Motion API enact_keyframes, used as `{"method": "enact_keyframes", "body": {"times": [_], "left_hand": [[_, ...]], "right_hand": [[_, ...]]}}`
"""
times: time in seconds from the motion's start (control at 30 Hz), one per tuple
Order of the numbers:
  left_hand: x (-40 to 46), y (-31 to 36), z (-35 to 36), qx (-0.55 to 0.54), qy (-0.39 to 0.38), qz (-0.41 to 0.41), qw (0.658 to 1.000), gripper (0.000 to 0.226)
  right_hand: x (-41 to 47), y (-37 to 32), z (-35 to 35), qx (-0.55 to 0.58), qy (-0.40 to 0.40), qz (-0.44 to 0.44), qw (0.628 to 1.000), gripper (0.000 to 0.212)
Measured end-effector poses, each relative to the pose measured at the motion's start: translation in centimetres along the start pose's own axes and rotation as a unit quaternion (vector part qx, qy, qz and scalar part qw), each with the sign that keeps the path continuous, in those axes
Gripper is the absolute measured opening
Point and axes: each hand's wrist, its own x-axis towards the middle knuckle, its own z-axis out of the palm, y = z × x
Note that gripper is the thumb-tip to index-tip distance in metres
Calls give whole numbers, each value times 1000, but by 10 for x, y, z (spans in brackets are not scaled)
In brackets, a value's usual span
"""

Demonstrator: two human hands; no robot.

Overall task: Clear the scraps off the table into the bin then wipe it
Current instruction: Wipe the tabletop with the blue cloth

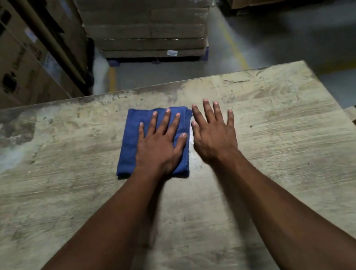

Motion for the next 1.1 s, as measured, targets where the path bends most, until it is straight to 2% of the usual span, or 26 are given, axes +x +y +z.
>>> {"method": "enact_keyframes", "body": {"times": [0.2, 0.43, 0.57, 0.8, 1.1], "left_hand": [[81, -7, -4, -5, -3, -24, 1000, 71], [132, -17, -15, -18, -21, -72, 997, 71], [100, -21, -14, -19, -32, -62, 997, 70], [-32, -40, -4, 2, -17, -76, 997, 71], [3, -55, -13, -17, -23, -90, 996, 65]], "right_hand": [[48, -6, 0, -5, 8, 6, 1000, 63], [48, -4, 3, 4, 27, 3, 1000, 65], [48, -4, 2, -3, 21, 4, 1000, 65], [45, -9, -2, -9, 18, 14, 1000, 66], [44, -60, 6, 13, 14, -9, 1000, 64]]}}
